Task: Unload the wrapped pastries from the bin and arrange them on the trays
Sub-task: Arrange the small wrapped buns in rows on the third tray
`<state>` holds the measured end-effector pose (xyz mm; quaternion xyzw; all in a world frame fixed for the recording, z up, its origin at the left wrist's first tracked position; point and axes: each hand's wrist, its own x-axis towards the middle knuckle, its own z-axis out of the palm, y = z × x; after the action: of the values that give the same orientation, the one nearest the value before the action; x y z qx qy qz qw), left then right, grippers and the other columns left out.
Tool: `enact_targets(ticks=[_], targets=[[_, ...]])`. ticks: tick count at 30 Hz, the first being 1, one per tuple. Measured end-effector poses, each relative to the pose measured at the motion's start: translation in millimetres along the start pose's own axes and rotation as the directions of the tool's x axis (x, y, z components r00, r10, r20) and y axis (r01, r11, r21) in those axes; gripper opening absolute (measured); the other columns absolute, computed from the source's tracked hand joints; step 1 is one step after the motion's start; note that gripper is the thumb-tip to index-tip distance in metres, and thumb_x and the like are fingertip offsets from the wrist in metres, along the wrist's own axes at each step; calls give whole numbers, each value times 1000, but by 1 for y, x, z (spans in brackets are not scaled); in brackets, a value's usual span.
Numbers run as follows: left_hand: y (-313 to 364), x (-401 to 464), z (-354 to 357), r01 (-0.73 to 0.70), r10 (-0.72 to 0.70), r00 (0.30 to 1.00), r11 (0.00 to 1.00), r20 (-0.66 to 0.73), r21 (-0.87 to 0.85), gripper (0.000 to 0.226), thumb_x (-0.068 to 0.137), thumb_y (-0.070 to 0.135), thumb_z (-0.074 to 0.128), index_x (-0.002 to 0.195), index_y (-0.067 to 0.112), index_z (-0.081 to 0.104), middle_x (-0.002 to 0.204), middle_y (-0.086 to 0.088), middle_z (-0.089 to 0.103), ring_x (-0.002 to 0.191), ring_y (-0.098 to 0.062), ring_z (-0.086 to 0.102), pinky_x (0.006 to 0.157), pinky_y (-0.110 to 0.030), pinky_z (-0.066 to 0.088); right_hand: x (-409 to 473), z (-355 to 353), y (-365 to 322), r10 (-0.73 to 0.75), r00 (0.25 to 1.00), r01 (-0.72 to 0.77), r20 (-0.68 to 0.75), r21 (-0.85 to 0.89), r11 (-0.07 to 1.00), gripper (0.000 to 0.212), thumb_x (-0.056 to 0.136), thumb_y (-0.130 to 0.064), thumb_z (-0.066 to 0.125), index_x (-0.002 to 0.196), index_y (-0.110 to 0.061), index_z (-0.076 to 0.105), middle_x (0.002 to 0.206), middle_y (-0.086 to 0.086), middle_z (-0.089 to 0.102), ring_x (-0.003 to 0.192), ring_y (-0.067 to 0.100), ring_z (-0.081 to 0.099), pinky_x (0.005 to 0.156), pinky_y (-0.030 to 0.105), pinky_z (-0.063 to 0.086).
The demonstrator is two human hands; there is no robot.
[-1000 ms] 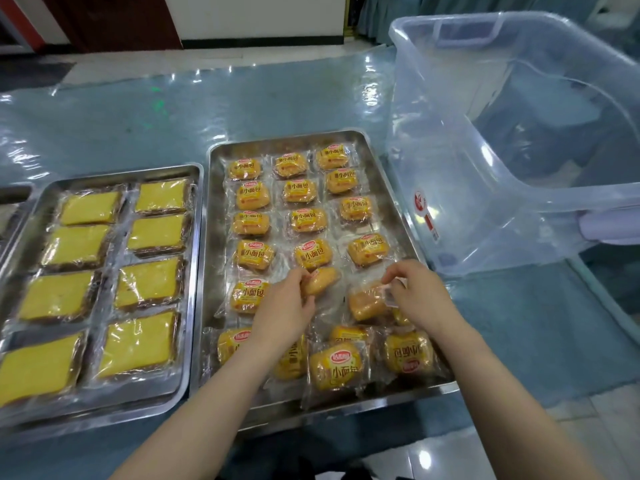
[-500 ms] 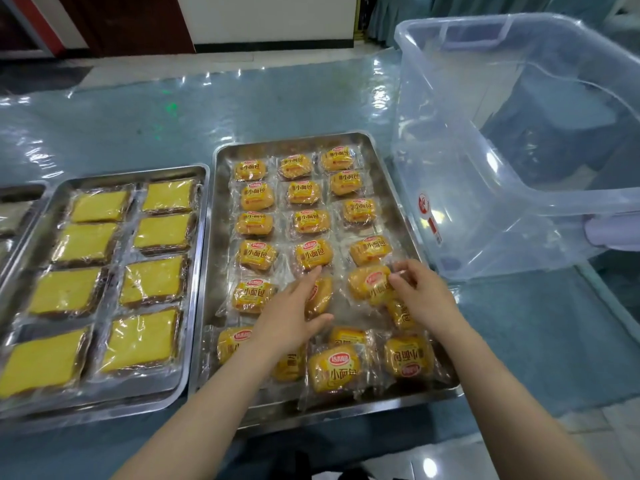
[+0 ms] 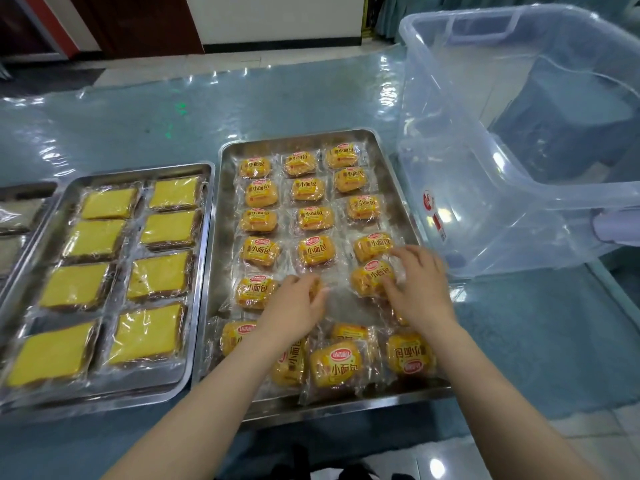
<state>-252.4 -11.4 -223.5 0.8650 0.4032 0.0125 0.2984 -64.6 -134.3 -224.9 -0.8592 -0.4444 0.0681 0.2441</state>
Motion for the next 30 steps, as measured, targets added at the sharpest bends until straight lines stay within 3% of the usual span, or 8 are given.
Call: enact_targets(ticks=[3,8,14,19,22,26,28,30], targets=[[3,5,-4,45,-43,993,999,106,-17,41,96,34,39,136,29,45,134,-9,43,98,-22,58,87,-28,43,-9,3,2,-174,967,178,185,-3,984,42,86,-26,63,127,-31,55,136,-7,47,127,16,36,109,34,27],[-3,17,-19,65,-77,966,996,247,54,58,80,20,66,135,28,46,136,-9,44,98,-25,60,83,-31,48,-16,4,11,-97,972,84,216,66,994,46,87,-17,60,130,-32,55,136,-9,46,126,14,35,109,31,28],[-2,24,-23,-58,45,998,914,42,401,45,73,49,72,97,16,54,117,-7,48,108,-25,48,87,-36,44,-18,7,12,-69,978,58,195,64,996,44,88,-14,60,128,-33,57,137,-9,47,128,13,35,107,30,27],[0,28,-22,70,-48,997,920,-65,385,50,87,59,50,73,11,49,65,1,50,56,-12,46,45,-25,32,-20,10,14,-69,982,59,176,61,996,45,88,-15,59,128,-36,56,136,-11,47,126,12,36,108,33,30],[-1,25,-20,120,-71,988,911,-138,393,54,92,57,42,58,15,40,57,-1,48,47,-11,40,40,-26,27,-21,12,14,-74,984,69,164,36,997,45,88,-15,59,128,-36,56,136,-11,47,125,14,37,107,34,32],[-1,16,-19,39,8,992,931,-128,364,41,94,50,44,89,12,56,83,-5,61,70,-21,58,57,-33,48,-22,11,13,-74,984,71,164,24,997,45,89,-15,58,129,-35,55,137,-9,47,126,16,38,107,36,33],[-2,9,-16,-55,117,979,940,-167,337,33,96,37,47,115,12,53,109,-9,57,97,-25,56,76,-35,50,-22,10,12,-75,982,75,176,6,997,45,90,-16,57,131,-35,53,140,-9,46,128,16,37,108,37,31],[-2,0,-10,-91,142,980,944,-142,318,33,95,26,47,126,16,47,123,-11,51,108,-28,51,80,-37,48,-24,8,12,-80,979,83,186,-10,996,46,91,-17,56,133,-35,51,143,-9,43,131,16,36,110,36,29]])
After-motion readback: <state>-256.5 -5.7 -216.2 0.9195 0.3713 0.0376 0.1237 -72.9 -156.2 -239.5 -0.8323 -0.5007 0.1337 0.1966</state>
